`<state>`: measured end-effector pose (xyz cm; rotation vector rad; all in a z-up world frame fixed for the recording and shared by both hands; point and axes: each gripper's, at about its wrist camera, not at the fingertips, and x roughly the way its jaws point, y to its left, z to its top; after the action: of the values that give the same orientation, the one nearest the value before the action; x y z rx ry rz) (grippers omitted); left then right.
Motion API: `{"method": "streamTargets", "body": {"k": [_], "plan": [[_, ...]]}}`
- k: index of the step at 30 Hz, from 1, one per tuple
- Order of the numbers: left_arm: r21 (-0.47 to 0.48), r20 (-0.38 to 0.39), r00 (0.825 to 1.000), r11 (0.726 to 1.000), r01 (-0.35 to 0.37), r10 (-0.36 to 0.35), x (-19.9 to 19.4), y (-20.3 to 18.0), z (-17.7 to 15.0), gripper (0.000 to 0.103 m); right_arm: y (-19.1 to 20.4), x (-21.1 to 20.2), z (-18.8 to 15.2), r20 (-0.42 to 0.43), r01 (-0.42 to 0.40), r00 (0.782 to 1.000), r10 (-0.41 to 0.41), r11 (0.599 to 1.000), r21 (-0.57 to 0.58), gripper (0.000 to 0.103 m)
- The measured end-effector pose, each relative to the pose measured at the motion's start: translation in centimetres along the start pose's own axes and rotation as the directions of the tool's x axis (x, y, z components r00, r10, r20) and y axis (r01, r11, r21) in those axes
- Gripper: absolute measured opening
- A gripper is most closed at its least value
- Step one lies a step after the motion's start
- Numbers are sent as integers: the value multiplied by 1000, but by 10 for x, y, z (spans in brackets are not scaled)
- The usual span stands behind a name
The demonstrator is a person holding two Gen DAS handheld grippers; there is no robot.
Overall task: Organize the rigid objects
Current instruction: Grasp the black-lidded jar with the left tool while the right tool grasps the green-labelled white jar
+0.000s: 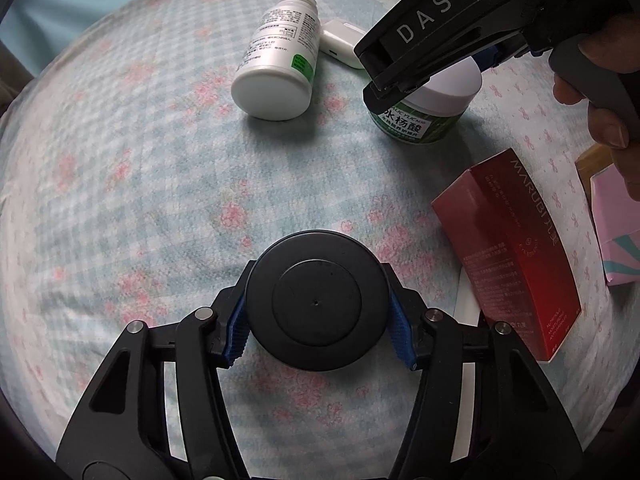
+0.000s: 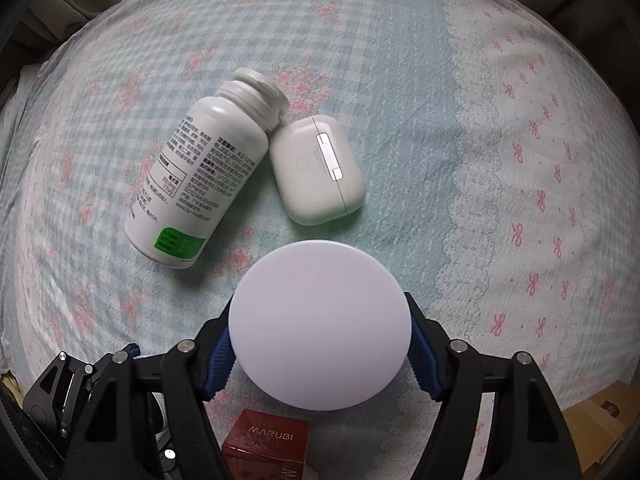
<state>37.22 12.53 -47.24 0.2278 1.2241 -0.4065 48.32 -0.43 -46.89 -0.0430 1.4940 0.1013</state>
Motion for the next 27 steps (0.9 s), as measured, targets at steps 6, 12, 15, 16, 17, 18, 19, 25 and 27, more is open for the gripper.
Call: {"method": "streamTargets", "body": {"k": [6,12,15,16,17,18,19,25,27], "plan": [[-14,15,1000,1000,3,-2,-13,4,-1,54,4,-13,-5,33,-10,999,10,1000,3,68],[-30,52,999,1000,0,2,-41,9,2,54,13,-40,-9,71,-21,997,22,1000,-4,68],[-46,73,997,999,-4,7,-62,10,3,54,15,-62,-13,96,-41,995,40,999,9,68],[-50,80,997,999,-5,9,-70,9,4,54,14,-70,-15,106,-49,993,47,999,13,68],[-54,88,996,999,-7,12,-79,10,4,54,14,-80,-17,117,-56,992,54,998,15,68],[-58,97,995,998,-7,13,-89,11,4,54,16,-90,-20,127,-59,990,57,998,15,68],[-64,108,994,998,-7,14,-100,11,4,54,18,-101,-24,139,-62,988,59,998,15,68],[-96,169,985,995,-13,29,-171,7,0,54,23,-173,-53,209,-84,975,77,996,25,68],[-101,188,982,995,-10,29,-195,2,-3,54,25,-197,-66,231,-95,969,86,995,30,68]]}}
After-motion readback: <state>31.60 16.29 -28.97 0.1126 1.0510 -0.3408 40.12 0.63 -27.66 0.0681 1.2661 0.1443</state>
